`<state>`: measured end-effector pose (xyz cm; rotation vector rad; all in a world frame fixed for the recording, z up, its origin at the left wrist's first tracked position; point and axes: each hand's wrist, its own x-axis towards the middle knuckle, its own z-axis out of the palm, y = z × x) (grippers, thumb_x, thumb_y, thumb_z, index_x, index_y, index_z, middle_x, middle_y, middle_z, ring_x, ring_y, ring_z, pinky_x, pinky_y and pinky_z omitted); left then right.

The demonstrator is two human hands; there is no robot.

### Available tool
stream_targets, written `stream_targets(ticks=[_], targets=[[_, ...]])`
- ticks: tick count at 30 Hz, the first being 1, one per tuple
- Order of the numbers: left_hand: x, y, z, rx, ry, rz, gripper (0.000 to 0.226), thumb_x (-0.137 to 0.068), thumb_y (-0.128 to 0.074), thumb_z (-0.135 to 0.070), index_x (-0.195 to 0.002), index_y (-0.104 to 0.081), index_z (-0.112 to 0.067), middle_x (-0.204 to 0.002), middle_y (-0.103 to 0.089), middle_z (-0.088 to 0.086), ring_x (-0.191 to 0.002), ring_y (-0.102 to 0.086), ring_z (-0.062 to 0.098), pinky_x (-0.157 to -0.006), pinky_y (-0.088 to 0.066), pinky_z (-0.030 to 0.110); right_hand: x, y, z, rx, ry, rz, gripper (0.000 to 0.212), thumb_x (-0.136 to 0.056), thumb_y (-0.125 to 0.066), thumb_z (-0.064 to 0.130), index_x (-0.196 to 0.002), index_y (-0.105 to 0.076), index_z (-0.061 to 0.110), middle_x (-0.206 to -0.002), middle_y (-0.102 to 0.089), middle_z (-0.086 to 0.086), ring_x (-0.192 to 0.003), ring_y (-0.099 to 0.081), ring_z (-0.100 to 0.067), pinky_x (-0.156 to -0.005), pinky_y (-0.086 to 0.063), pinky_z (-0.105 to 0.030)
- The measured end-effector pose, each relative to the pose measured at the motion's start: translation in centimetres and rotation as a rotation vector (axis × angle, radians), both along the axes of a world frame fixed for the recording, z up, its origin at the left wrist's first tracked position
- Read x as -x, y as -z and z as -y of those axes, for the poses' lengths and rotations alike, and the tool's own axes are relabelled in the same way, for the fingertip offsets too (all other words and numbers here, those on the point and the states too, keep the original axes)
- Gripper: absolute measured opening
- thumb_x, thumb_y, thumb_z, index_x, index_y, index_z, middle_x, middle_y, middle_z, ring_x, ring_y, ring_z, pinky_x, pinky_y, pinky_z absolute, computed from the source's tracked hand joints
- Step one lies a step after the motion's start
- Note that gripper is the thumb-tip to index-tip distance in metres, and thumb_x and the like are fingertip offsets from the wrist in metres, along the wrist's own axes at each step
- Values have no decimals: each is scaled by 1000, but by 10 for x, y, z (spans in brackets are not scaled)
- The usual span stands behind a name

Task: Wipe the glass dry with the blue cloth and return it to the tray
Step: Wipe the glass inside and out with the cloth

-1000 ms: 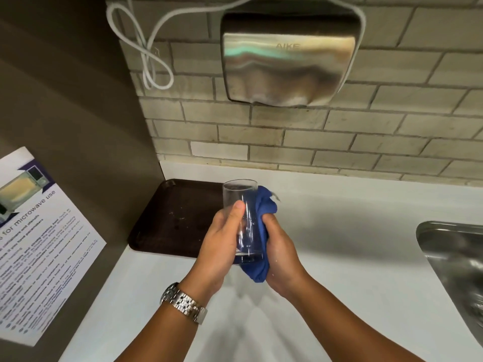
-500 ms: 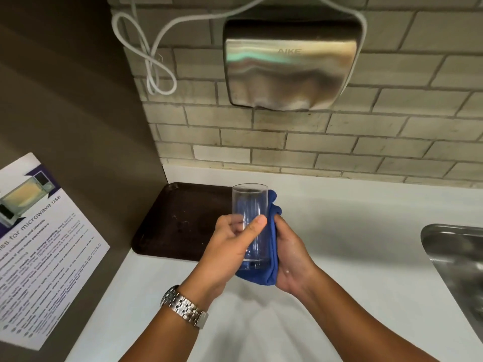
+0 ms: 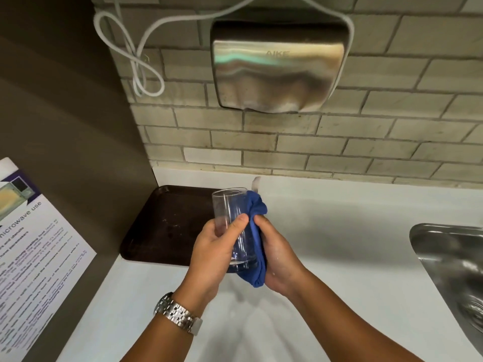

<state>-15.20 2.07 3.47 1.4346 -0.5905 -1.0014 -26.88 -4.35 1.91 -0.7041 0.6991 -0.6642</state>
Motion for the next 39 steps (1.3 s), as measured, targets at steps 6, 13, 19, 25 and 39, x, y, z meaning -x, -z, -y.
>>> stream_targets(ticks=[6,13,19,25,39], targets=[[4,3,12,78,-155,106,40,-82,-82,-53,-111,-78,-26,-97,-88,-8,-91,-85,17,-73,-65,24,-9,14,-16,-235,3,60,52,-103,-61,51,-128,-81,10,-127,-81,-19,-108,-82,-32,-93,-66,-44],[-5,17,7,129,-93,209,55,-73,-76,-69,-119,-71,-39,-107,-85,-4,-100,-82,6,-74,-61,14,-9,11,-10,-175,36,43,40,-103,-64,37,-125,-81,10,-125,-82,-18,-108,-82,-32,-97,-65,-45],[1,25,-1,78,-18,53,51,-88,-69,-62,-128,-65,-30,-98,-82,-27,-90,-82,-2,-64,-60,12,-6,-9,-2,293,75,-155,30,-100,-61,52,-125,-77,48,-122,-84,4,-113,-81,-20,-89,-66,-31],[-4,13,-1,46,27,-52,52,-74,-72,-69,-117,-74,-40,-109,-87,-1,-100,-86,18,-80,-70,39,-2,-16,5,310,8,-98,40,-98,-65,53,-138,-67,53,-131,-81,7,-117,-79,-18,-93,-64,-31],[-16,-4,1,-31,-4,-592,56,-100,-64,-53,-121,-76,-2,-97,-82,14,-79,-79,21,-70,-67,32,5,5,5,-98,66,140,43,-97,-69,41,-117,-83,6,-105,-79,-17,-91,-79,-29,-84,-66,-39]])
